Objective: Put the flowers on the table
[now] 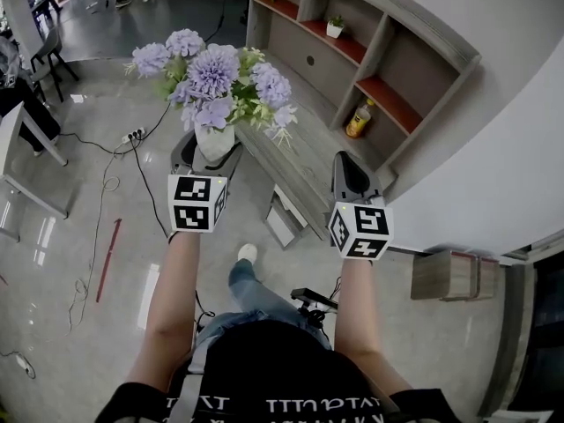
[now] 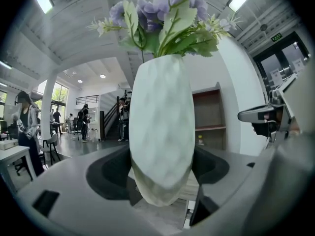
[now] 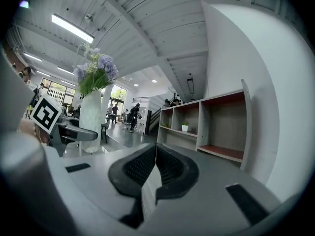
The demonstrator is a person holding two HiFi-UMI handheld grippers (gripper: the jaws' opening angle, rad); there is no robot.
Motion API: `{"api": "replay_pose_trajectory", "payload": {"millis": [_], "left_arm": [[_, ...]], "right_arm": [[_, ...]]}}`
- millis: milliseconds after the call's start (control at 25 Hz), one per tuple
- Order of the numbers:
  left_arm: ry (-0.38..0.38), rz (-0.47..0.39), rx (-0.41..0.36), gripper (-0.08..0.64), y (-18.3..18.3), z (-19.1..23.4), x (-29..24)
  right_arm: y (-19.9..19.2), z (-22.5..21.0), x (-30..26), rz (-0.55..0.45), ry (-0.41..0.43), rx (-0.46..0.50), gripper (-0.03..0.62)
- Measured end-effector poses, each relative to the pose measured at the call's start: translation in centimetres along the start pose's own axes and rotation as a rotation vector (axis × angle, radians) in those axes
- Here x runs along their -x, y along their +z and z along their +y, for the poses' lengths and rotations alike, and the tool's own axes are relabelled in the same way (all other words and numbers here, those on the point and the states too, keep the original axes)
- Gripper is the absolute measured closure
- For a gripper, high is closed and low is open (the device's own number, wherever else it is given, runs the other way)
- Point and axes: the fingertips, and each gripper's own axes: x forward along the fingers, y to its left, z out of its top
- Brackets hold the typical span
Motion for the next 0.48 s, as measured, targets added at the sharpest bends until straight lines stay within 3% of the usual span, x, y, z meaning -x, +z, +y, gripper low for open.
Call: {"api": "replay_pose_trajectory", "payload": {"millis": [480], "left_arm": [[-0.015, -0.034, 0.000, 0.187, 0.25, -0.03, -0.61]], "right_arm": [[-0.05, -0.05, -1.01, -0.014, -0.007, 0.013, 0.575]]}}
